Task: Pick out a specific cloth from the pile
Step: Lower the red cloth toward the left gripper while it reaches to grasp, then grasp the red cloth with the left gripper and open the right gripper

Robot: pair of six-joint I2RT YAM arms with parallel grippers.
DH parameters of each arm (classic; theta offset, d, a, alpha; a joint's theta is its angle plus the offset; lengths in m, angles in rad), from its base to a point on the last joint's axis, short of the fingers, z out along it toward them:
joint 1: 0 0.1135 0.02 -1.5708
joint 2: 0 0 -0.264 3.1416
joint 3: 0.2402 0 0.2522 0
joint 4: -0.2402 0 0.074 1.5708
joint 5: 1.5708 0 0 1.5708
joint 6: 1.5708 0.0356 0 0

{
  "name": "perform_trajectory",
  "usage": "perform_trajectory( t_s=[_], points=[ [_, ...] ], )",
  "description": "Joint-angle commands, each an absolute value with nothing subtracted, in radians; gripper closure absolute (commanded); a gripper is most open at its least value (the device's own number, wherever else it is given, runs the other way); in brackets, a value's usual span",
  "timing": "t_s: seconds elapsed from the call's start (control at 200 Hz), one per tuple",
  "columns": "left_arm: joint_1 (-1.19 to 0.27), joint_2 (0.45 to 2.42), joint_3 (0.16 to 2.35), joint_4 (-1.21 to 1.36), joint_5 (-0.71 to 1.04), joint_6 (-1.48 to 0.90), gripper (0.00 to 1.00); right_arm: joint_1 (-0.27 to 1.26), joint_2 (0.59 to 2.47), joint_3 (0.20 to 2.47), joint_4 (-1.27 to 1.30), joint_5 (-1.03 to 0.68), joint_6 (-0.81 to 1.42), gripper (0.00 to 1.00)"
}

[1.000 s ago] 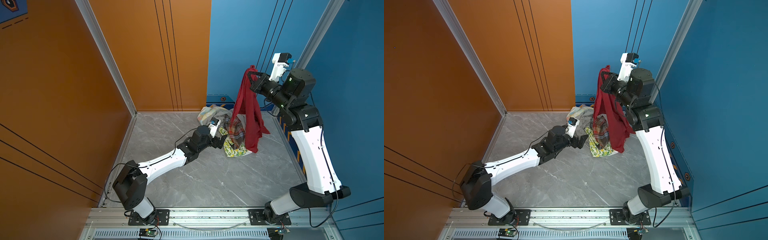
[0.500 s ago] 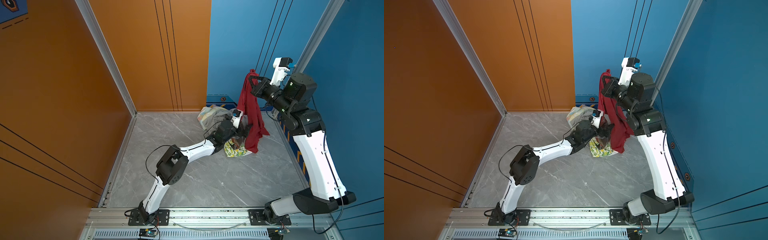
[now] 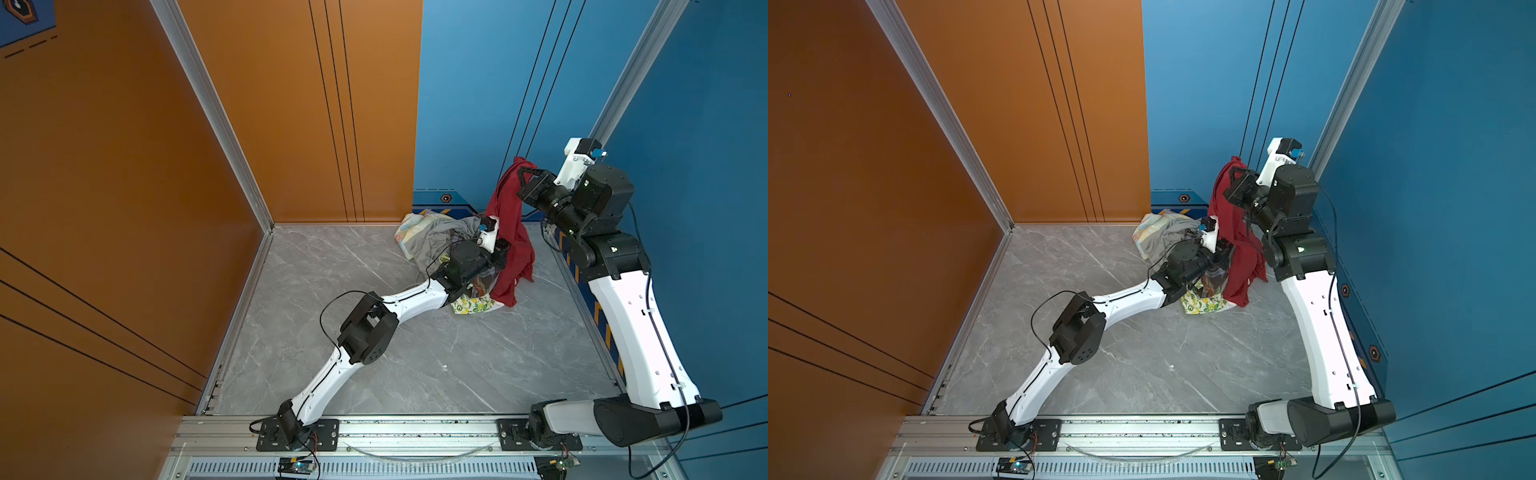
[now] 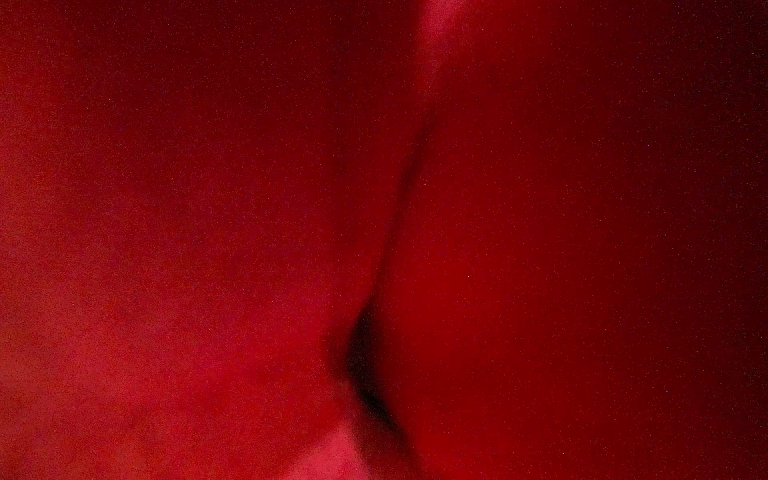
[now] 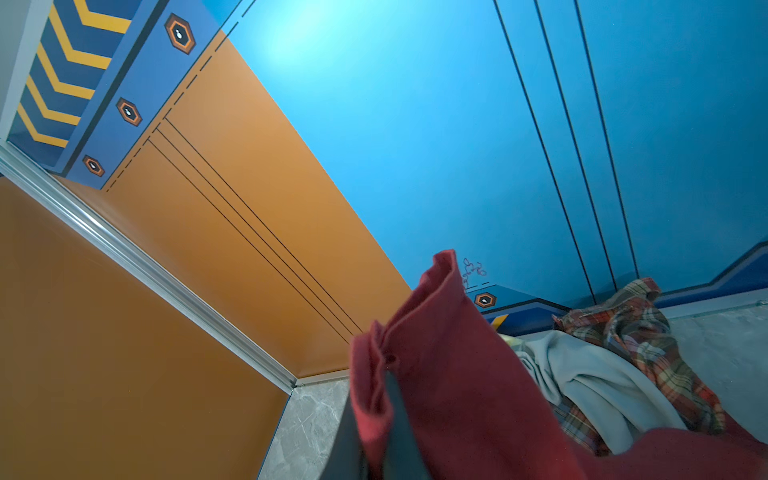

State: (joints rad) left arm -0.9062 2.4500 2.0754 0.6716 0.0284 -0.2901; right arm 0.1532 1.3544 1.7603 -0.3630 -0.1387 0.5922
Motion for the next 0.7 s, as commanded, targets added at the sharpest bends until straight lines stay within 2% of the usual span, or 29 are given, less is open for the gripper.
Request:
perform_trajectory(
  t_s=[0.0, 0.566, 0.696],
  points=[
    [-0.908, 2.415, 2.088, 0.725, 0.031, -0.299, 1.00, 0.118, 1.312, 1.707, -0.313, -0.158, 0.623, 1.00],
    [-0.886, 2.236, 1.986, 0.724, 0.069, -0.314, 1.00, -0.028, 1.230, 1.381, -0.319, -0.182, 0.572, 1.00],
    [-0.880, 2.208, 1.982, 0.724, 0.088, -0.337, 1.00, -0.038, 1.222, 1.323, -0.318, -0.184, 0.537, 0.75]
  ],
)
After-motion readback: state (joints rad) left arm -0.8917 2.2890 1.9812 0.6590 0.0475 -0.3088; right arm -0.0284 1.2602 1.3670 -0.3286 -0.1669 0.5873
